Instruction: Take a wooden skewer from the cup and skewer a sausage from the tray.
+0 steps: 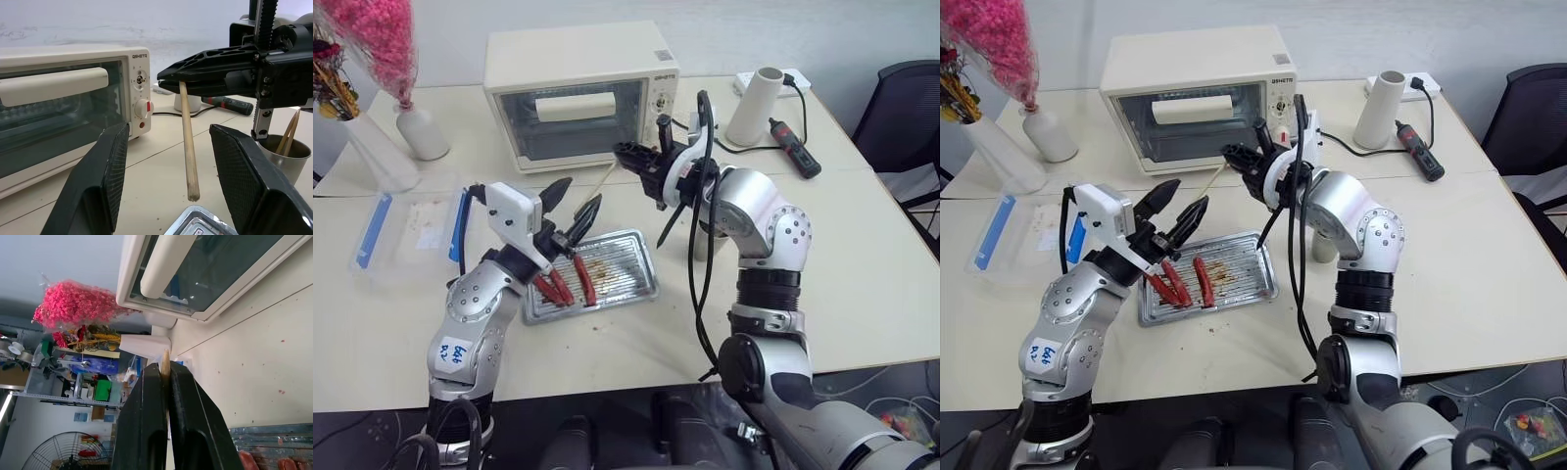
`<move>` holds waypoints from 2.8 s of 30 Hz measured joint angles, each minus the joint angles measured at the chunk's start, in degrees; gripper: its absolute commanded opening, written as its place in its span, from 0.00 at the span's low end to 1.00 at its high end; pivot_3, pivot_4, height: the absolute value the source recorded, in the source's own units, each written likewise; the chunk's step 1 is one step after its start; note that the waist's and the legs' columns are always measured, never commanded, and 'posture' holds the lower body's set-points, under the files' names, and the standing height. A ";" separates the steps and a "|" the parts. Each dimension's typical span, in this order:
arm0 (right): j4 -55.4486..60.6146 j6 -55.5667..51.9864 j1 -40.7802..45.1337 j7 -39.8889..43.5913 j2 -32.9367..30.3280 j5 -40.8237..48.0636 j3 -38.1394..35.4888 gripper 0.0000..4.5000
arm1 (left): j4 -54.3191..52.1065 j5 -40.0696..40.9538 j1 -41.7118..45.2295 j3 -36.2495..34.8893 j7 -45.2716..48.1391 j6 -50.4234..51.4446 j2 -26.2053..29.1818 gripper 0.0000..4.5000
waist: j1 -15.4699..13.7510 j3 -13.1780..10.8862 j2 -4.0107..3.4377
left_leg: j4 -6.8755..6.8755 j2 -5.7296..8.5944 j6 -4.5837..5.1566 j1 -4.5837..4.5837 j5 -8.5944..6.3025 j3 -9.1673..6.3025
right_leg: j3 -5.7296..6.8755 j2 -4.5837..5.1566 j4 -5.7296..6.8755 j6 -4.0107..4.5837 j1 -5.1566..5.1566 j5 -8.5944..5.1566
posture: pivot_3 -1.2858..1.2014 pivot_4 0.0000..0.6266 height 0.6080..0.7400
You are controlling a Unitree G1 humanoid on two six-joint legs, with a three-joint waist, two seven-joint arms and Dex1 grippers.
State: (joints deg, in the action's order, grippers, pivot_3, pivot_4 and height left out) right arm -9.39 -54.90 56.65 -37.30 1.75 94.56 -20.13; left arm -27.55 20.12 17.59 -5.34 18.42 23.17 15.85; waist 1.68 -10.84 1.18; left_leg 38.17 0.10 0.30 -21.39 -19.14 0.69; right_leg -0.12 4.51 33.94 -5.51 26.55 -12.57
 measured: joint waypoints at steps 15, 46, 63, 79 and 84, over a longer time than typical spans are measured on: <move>0.00 1.57 -0.81 0.22 -0.80 1.85 2.09 0.00 | 1.30 0.09 1.73 1.37 0.66 -0.20 -0.20 0.01 | 0.06 0.00 0.00 | 0.00 -0.02 0.00 0.00 0.00 0.01 | 0.00 0.02 -0.01 0.00 0.00 0.00 | 0.52 0.24 1.00; 12.95 -1.27 0.10 44.90 -27.60 -36.25 30.61 0.83 | -4.03 11.53 -16.47 -23.54 13.77 6.18 22.74 0.00 | 0.10 -0.02 -0.02 | -0.06 -0.15 0.05 0.05 -0.07 0.02 | 0.33 0.03 -0.12 0.09 0.03 -0.05 | 0.52 0.24 1.00; 17.81 -2.51 -10.61 56.44 -19.56 -59.95 46.85 0.83 | -9.97 17.02 -23.11 -31.12 15.14 9.35 25.95 0.00 | 0.03 0.01 0.02 | -0.04 -0.12 -0.18 0.13 -0.10 -0.13 | 0.18 0.14 -0.08 0.22 -0.01 -0.12 | 0.52 0.24 1.00; 10.26 5.18 -11.20 63.43 -13.46 -76.12 53.22 0.83 | -9.89 17.03 -21.63 -31.03 13.90 9.41 26.82 0.00 | 0.05 0.01 0.02 | -0.03 -0.07 -0.23 0.16 -0.07 -0.13 | 0.50 0.04 0.03 0.24 -0.02 -0.13 | 0.52 0.24 1.00; 7.43 12.51 -11.25 65.76 -14.00 -83.31 56.17 0.79 | -9.88 17.03 -20.93 -30.56 13.54 9.42 26.83 0.00 | 0.08 0.01 0.02 | -0.03 -0.05 -0.26 0.16 -0.06 -0.14 | 0.51 -0.01 0.05 0.24 -0.02 -0.13 | 0.52 0.24 1.00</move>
State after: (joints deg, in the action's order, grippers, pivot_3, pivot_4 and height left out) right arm -1.95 -42.39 45.39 28.45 -12.25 11.26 36.04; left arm -37.43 37.15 -3.34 -35.89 31.96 32.58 42.69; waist 1.76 -10.83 1.21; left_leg 38.14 0.05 0.04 -21.23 -19.20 0.56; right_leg 0.39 4.50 33.98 -5.27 26.53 -12.70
